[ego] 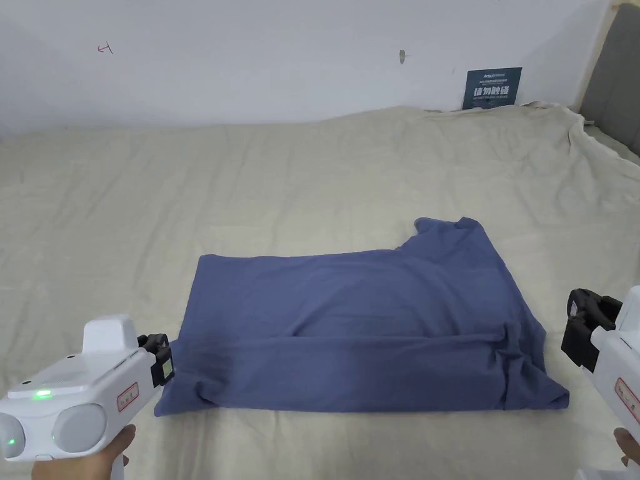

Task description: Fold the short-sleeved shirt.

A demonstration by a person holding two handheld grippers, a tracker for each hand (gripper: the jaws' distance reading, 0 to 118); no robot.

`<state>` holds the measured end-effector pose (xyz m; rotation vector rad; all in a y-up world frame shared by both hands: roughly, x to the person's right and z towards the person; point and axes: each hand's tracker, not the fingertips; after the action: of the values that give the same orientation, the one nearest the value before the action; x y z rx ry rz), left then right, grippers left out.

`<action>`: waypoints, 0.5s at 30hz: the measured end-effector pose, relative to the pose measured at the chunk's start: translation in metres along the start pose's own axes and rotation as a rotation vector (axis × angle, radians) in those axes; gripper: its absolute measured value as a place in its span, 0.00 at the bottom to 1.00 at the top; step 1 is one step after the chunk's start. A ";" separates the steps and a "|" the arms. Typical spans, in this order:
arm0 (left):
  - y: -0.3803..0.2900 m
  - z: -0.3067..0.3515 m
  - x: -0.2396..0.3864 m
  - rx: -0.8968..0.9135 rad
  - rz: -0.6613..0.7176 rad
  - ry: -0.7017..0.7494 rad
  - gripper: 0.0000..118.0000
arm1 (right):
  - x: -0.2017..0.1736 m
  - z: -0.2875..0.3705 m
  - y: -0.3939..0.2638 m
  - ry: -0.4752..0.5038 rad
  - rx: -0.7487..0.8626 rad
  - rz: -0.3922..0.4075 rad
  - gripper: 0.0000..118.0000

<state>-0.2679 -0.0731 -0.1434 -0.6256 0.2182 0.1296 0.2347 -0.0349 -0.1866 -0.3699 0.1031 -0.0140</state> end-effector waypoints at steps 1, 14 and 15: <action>0.003 -0.004 -0.001 -0.016 0.000 -0.004 0.00 | 0.000 -0.002 0.000 0.003 -0.004 -0.004 0.00; -0.020 -0.108 -0.039 -0.376 0.083 0.049 0.81 | -0.001 -0.032 -0.013 0.004 -0.075 -0.002 0.00; -0.025 -0.114 -0.042 -0.399 0.084 0.062 0.81 | -0.001 -0.035 -0.015 0.003 -0.083 -0.004 0.00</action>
<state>-0.3230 -0.1631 -0.2093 -1.0182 0.2819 0.2385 0.2306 -0.0612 -0.2134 -0.4528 0.1065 -0.0148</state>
